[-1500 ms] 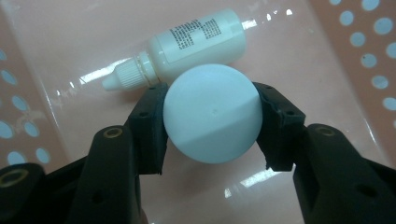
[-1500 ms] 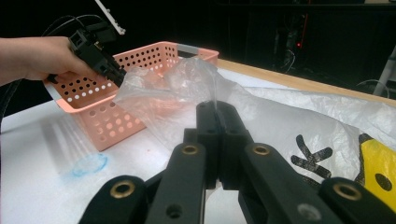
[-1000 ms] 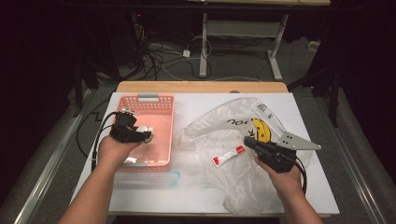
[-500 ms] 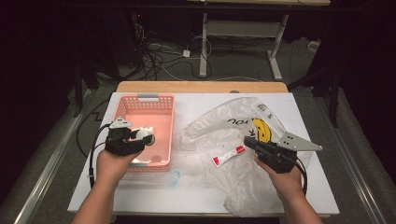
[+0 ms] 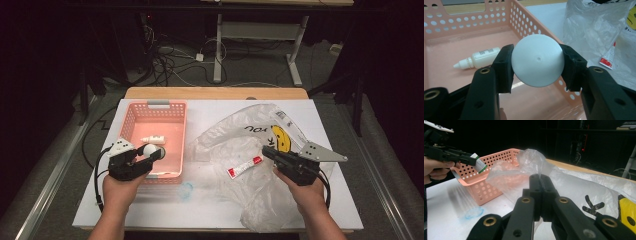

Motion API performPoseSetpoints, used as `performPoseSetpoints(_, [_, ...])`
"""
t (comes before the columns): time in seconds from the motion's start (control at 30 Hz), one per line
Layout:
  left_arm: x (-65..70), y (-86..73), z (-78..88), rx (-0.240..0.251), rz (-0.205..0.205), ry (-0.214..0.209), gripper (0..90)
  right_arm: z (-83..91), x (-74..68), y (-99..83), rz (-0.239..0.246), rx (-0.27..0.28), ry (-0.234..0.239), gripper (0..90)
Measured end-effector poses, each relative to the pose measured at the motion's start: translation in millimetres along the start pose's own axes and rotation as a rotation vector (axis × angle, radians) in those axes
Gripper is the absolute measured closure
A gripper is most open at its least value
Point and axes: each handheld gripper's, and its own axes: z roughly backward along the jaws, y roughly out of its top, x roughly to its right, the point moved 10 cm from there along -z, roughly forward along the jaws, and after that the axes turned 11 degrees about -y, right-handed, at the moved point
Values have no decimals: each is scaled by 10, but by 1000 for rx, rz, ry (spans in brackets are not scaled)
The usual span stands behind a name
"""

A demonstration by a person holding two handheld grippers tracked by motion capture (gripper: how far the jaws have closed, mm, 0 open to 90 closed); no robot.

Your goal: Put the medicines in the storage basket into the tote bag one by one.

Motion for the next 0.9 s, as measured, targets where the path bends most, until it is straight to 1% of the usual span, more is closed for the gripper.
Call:
performPoseSetpoints(0.07, [15,7,14,16,-20,-5,491,-6,15,-4,3,-1,-7,900])
performPoseSetpoints(0.13, [38,21,37,34,-26,-8,491,-13,21,-11,1,-5,-7,900])
performPoseSetpoints(0.2, [85,39,55,46,-33,-21,491,-13,19,-14,2,-6,-7,900])
performPoseSetpoints(0.3, [190,71,62,53,-44,-48,491,-9,7,-10,0,-3,-4,900])
performPoseSetpoints(0.37, [278,90,61,54,-46,-66,491,-11,-3,-11,2,-3,0,900])
performPoseSetpoints(0.4, [329,101,58,56,-53,-76,491,-11,-6,-13,5,-4,2,900])
performPoseSetpoints(0.47, [436,116,41,50,-75,-95,491,-15,-20,-15,11,-6,6,900])
performPoseSetpoints(0.63, [682,143,-30,41,-121,-140,491,-13,-28,-12,8,-4,10,900])
performPoseSetpoints(0.77, [830,132,-93,30,-146,-171,491,-8,-11,-12,2,-5,3,900])
performPoseSetpoints(0.9, [958,95,-181,6,-168,-191,490,-18,-12,-19,11,-6,4,900])
